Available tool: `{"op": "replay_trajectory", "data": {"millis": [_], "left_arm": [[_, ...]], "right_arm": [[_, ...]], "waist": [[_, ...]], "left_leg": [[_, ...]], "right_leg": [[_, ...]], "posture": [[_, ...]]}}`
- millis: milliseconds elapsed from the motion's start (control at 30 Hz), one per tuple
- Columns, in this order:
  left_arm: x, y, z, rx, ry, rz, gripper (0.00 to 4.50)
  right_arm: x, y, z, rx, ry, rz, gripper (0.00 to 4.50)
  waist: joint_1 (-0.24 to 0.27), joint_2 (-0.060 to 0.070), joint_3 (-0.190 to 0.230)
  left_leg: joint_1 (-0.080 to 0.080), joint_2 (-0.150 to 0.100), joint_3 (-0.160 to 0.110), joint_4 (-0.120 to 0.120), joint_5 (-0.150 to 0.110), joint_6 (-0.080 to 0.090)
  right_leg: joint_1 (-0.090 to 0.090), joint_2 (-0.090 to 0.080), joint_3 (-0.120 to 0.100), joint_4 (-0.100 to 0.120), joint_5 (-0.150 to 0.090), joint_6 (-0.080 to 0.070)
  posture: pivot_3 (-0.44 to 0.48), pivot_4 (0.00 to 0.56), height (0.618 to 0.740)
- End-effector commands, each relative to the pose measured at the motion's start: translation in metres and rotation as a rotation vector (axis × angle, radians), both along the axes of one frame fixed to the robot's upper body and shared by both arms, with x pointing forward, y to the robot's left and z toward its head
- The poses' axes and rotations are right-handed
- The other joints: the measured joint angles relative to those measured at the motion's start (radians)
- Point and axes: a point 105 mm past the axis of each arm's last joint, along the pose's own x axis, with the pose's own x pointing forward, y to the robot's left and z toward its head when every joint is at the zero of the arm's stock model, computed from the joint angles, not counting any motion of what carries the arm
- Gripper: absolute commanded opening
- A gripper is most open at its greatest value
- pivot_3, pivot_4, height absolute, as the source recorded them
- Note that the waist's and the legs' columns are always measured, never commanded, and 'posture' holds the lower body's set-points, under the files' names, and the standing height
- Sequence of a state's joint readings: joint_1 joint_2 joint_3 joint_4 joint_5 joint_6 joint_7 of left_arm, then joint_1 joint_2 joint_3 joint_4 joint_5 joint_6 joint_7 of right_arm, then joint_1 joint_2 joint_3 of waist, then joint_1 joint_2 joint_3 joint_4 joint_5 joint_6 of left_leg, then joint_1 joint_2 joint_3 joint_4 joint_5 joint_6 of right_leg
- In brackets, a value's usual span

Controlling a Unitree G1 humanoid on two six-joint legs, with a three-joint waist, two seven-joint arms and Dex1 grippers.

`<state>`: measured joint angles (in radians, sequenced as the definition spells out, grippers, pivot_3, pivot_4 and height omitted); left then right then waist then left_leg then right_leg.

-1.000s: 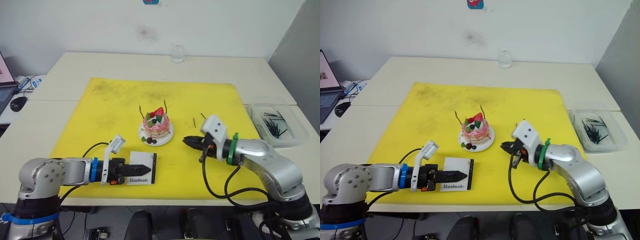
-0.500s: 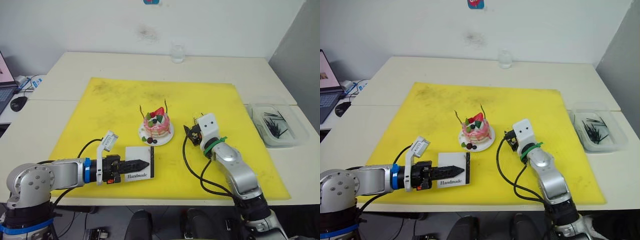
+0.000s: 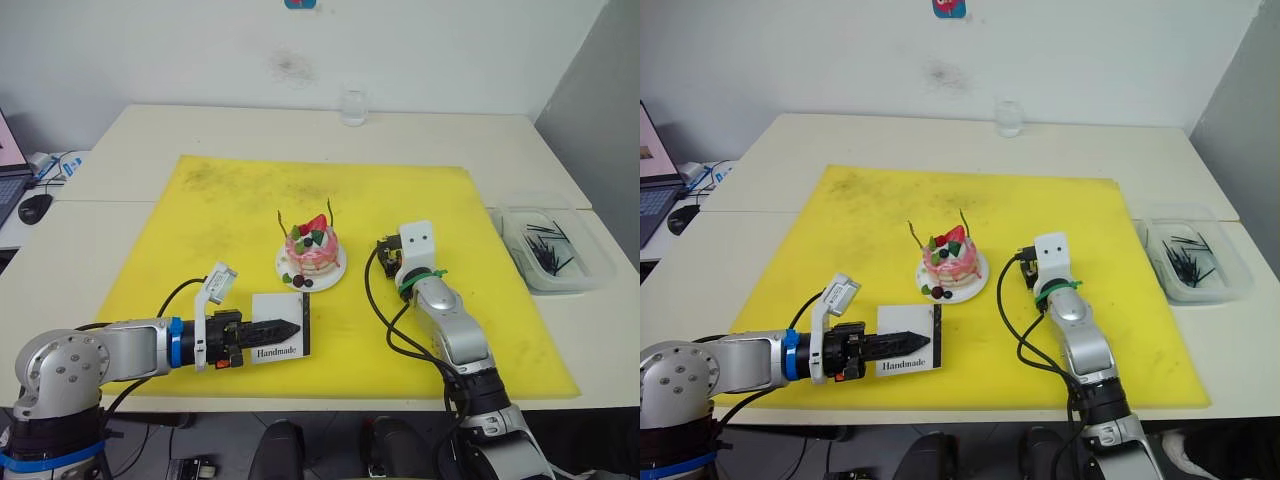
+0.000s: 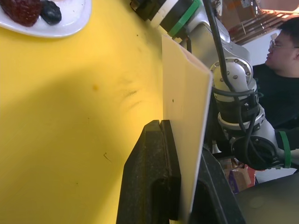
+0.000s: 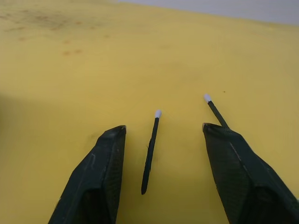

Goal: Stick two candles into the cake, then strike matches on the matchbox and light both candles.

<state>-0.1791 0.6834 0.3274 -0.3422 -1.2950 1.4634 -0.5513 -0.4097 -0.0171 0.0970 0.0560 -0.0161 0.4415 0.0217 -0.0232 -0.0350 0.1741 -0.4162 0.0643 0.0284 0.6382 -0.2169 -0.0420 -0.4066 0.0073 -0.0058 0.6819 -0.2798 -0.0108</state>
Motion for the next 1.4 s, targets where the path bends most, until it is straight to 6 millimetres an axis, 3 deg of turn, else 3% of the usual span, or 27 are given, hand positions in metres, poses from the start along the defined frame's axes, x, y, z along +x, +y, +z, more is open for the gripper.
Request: {"op": "replay_trajectory", "data": {"millis": [33,167,200,367,500,767,900,1033,1267,1400], "left_arm": [[-0.003,-0.004,0.005,-0.008,-0.026,-0.021,0.0],[-0.003,-0.004,0.004,-0.007,-0.024,-0.024,0.0],[-0.003,-0.004,0.004,-0.006,-0.024,-0.024,0.0],[-0.004,-0.004,0.003,-0.003,-0.02,-0.023,0.0],[-0.005,-0.004,0.003,-0.006,-0.021,-0.023,0.0],[-0.004,-0.012,0.007,-0.031,-0.034,-0.055,0.0],[-0.005,-0.017,0.009,-0.031,-0.037,-0.092,0.0],[-0.004,-0.021,0.009,-0.027,-0.036,-0.117,0.0],[-0.001,-0.022,0.01,-0.019,-0.032,-0.131,0.0],[-0.002,-0.021,0.009,-0.012,-0.032,-0.126,0.0]], "right_arm": [[0.004,0.002,0.003,0.016,-0.007,0.005,1.54],[0.006,0.002,0.0,0.025,0.012,-0.012,0.08],[0.007,0.002,0.001,0.027,0.014,-0.016,0.03],[0.005,0.003,0.004,0.052,0.009,-0.008,0.03],[-0.001,0.004,0.018,0.086,-0.028,0.027,0.03],[-0.043,-0.006,0.043,0.065,-0.049,0.168,0.03],[-0.081,-0.005,0.037,-0.016,0.007,0.341,0.03],[-0.099,-0.009,0.022,-0.057,0.04,0.415,0.03],[-0.096,-0.012,0.005,-0.02,0.053,0.405,0.03],[-0.094,-0.014,-0.004,-0.03,0.057,0.395,0.98]], "waist": [[-0.001,0.0,0.0],[-0.002,0.0,0.0],[-0.002,0.0,0.0],[-0.003,0.0,0.0],[-0.003,0.0,0.0],[-0.002,0.0,0.0],[0.0,0.0,0.0],[-0.002,0.0,0.0],[-0.005,0.0,0.0],[-0.005,0.0,0.0]], "left_leg": [[0.0,0.0,0.0,0.0,0.0,0.0],[0.0,0.0,0.0,0.0,0.0,0.0],[0.0,0.0,0.0,0.0,0.0,0.0],[0.001,0.0,0.0,0.0,0.0,0.0],[0.0,0.0,0.0,0.0,0.0,0.0],[0.0,0.001,0.0,-0.001,0.0,0.0],[0.0,0.0,0.0,-0.002,0.0,0.0],[0.001,0.0,0.0,-0.002,0.0,0.0],[0.001,0.0,-0.001,-0.002,0.0,0.0],[0.0,-0.001,0.0,-0.002,0.0,0.0]], "right_leg": [[0.0,0.0,0.0,0.0,0.0,0.0],[0.0,0.0,0.0,0.0,0.0,0.0],[0.0,0.0,0.0,0.0,0.0,0.0],[0.0,0.0,0.0,0.0,0.0,0.0],[0.0,0.0,0.0,0.0,0.0,0.0],[0.0,-0.001,0.0,-0.001,0.0,0.0],[0.0,-0.001,0.0,-0.001,0.0,0.0],[0.0,0.0,0.0,-0.001,0.0,0.0],[0.0,0.002,-0.001,0.0,0.0,0.0],[0.0,0.001,0.0,-0.001,0.0,0.0]], "posture": [[0.0,0.15,0.74],[0.0,0.15,0.74],[0.0,0.15,0.74],[0.0,0.15,0.74],[0.0,0.15,0.74],[0.0,0.15,0.74],[0.0,0.15,0.74],[0.0,0.15,0.74],[0.0,0.15,0.74],[0.0,0.15,0.74]]}}
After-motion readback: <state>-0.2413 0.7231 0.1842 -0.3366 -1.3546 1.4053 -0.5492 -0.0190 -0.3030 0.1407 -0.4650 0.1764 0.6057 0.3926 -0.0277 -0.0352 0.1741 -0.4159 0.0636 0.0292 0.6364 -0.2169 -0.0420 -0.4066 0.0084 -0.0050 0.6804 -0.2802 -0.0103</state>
